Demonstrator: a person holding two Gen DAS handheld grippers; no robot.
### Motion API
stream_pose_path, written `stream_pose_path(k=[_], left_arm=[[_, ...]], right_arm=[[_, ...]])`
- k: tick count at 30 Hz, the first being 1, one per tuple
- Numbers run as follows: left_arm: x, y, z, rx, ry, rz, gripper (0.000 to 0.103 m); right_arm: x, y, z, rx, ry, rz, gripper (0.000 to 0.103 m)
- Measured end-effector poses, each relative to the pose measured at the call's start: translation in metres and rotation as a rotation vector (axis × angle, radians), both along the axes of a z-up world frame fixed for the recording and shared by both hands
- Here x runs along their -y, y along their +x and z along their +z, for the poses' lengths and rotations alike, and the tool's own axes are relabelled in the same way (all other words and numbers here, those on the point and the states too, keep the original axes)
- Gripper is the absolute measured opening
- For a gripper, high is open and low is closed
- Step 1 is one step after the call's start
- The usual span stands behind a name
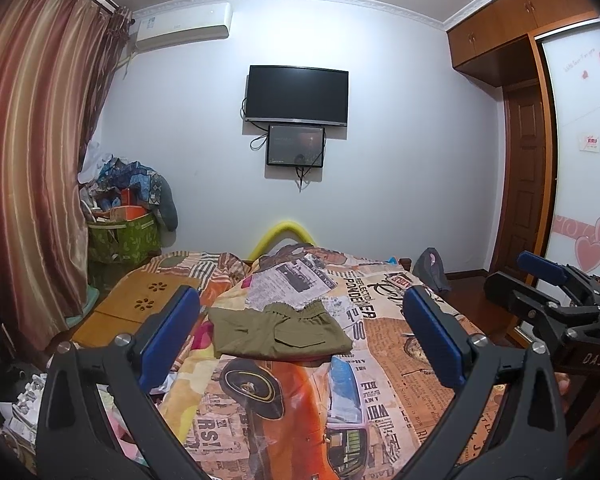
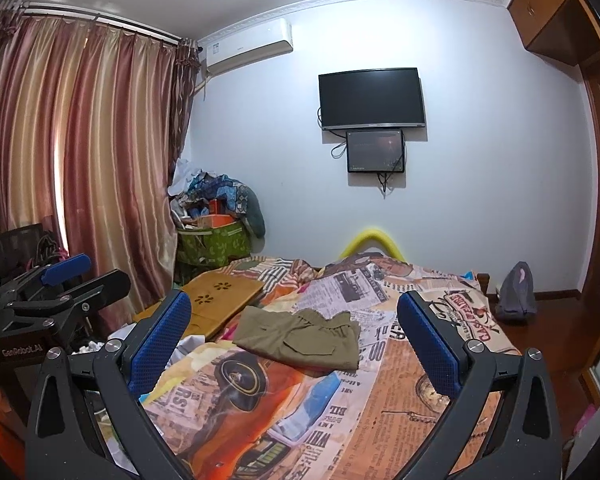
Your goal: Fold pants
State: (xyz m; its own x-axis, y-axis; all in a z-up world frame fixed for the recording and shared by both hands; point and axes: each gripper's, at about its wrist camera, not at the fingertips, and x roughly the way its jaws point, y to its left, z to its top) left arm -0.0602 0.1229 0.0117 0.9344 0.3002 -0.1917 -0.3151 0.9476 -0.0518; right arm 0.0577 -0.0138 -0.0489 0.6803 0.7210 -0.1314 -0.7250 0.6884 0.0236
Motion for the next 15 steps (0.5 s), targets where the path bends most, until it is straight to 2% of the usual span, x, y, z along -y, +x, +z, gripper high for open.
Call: stream_pose_path(k=[15], left_arm=[[-0.0053, 0.0046, -0.0056, -0.011, -0.009, -0.002, 0.103]], right_arm=[[-0.0012, 0.0006, 0.0018, -0.004, 0.003, 0.0, 0.103]])
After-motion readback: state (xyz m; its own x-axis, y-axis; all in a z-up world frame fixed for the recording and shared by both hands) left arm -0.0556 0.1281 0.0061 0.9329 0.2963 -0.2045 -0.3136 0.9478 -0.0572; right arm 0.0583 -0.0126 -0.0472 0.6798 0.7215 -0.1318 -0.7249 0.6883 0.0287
